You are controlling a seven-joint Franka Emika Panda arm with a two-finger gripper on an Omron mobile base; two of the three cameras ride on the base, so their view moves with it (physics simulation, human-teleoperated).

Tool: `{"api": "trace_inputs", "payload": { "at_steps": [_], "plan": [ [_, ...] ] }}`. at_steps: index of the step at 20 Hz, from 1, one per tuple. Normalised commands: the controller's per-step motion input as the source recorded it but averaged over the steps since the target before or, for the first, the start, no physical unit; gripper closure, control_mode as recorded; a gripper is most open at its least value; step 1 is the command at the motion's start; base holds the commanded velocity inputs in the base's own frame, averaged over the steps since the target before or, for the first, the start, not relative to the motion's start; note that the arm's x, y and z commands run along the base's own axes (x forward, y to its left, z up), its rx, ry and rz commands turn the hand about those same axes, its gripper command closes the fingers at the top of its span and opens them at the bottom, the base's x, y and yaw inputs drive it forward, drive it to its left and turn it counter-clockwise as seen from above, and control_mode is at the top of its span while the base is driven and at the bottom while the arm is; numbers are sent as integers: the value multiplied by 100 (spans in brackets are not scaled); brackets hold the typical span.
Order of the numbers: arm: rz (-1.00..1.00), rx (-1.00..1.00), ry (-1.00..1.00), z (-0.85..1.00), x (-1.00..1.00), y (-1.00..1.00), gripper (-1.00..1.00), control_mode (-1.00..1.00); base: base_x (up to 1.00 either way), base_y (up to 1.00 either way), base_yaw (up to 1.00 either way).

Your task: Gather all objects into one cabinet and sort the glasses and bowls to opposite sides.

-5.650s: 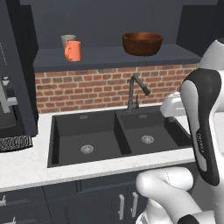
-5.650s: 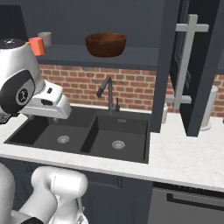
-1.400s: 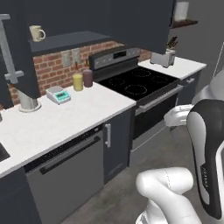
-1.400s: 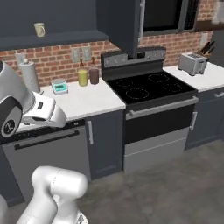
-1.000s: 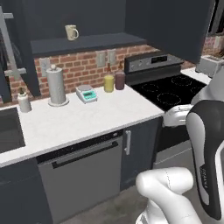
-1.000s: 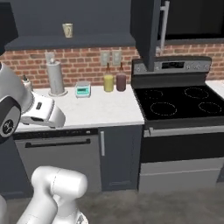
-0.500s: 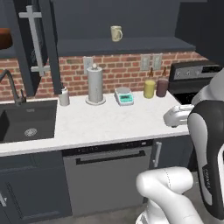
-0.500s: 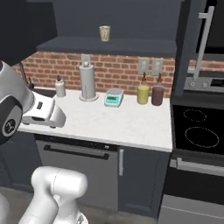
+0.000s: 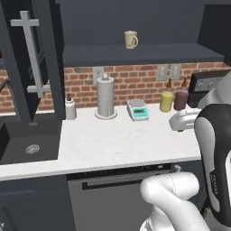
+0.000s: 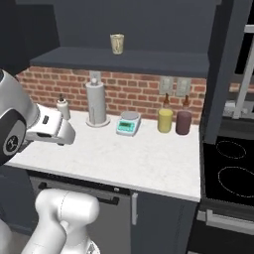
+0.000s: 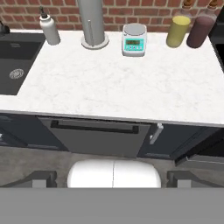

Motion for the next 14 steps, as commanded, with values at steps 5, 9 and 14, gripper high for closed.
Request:
{"api": "trace_inputs", "payload": {
  "at_steps": [5, 9, 14],
  "plan": [
    [0, 0, 0, 0, 0, 0, -100, 100, 31, -34, 0],
    [0, 0, 0, 0, 0, 0, -100, 100, 0, -46, -3],
    [0, 0, 0, 0, 0, 0, -100, 100, 2, -31, -14]
  ]
}}
